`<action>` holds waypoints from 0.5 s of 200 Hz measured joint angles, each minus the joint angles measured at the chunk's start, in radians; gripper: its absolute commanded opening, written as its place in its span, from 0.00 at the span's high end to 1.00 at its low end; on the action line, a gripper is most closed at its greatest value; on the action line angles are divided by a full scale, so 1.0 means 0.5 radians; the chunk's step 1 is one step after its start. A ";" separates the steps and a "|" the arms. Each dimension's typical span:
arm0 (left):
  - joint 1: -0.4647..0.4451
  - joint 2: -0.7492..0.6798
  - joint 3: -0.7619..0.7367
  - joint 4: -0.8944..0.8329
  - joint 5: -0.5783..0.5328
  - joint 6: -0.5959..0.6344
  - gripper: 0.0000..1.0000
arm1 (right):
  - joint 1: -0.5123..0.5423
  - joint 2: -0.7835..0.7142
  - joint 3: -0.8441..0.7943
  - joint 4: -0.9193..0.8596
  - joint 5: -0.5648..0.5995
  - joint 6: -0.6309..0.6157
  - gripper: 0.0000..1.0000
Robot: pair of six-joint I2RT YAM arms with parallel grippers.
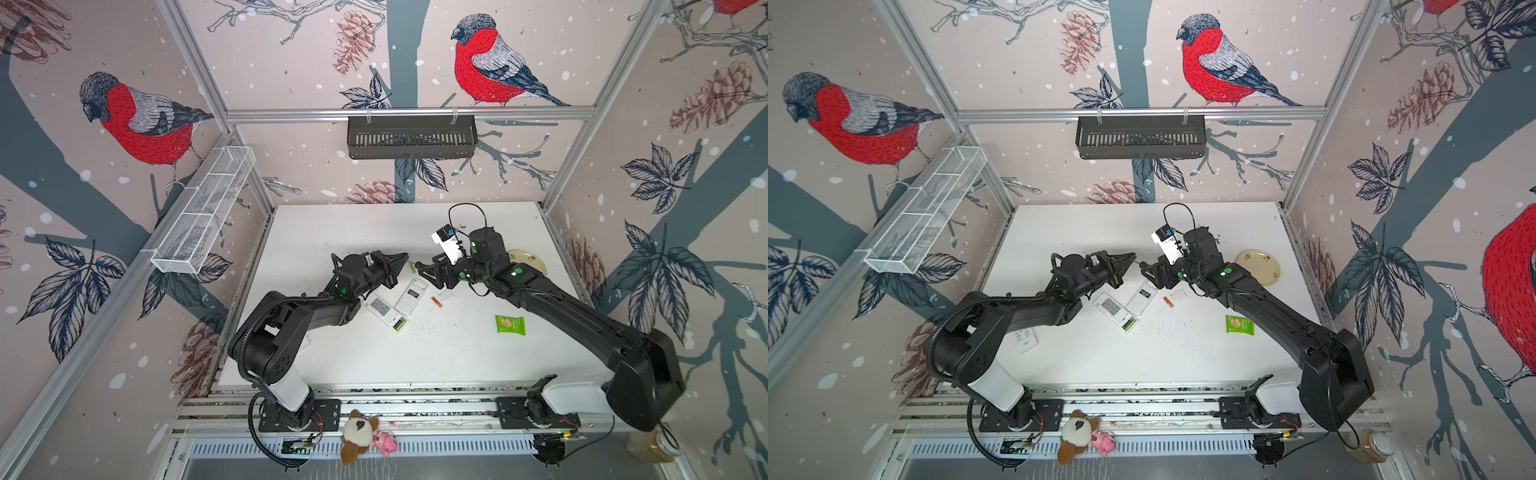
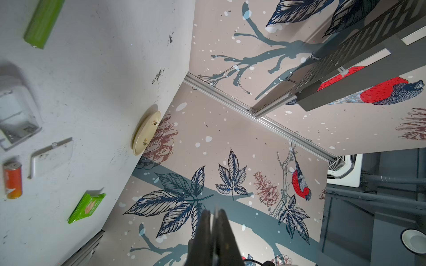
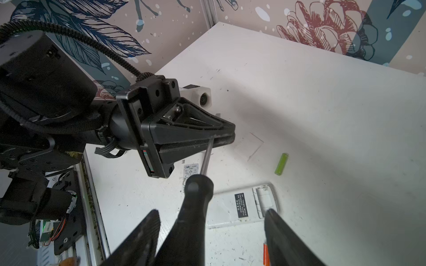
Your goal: Unload the batteries from the remote control
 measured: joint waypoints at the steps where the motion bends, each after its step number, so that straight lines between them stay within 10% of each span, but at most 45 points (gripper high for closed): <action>1: 0.000 0.000 0.000 0.000 0.000 0.000 1.00 | 0.000 0.002 0.001 0.000 -0.001 0.000 0.38; 100: -0.003 -0.003 0.001 -0.014 -0.049 0.040 0.90 | -0.003 0.086 0.062 -0.037 -0.054 0.008 0.98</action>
